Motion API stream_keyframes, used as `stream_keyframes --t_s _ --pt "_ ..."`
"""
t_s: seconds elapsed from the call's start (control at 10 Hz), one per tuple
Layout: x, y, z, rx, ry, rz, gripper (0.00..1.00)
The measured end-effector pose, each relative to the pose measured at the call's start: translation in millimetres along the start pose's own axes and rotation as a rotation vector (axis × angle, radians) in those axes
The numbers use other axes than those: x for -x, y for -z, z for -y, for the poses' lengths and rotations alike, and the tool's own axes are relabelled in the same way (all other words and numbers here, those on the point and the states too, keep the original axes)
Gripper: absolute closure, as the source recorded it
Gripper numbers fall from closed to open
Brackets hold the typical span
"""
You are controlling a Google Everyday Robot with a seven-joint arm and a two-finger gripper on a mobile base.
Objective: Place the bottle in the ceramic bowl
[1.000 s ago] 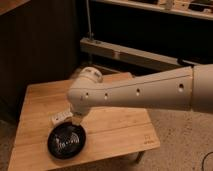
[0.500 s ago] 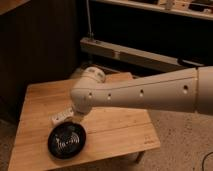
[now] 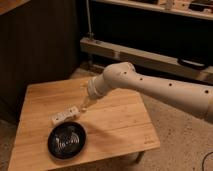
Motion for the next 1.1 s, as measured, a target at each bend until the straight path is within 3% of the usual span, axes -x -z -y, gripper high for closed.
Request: stream_keyframes --t_s 0.2,0.4,0.6,0.7,0.8,1.0,1.1 --pt "-19 12 19 -0.052 0.096 0.174 0.35" --pt "-31 24 31 -0.113 0.16 0.275 0.35" --pt "-44 34 38 -0.163 0.19 0.326 0.35" --pt "-43 32 39 -0.141 0.185 0.309 0.35" --pt "-41 25 41 -0.08 0.17 0.279 0.35" --pt "-32 5 54 0.12 0.148 0.21 0.35" --pt "-28 -3 61 0.198 0.143 0.189 0.35"
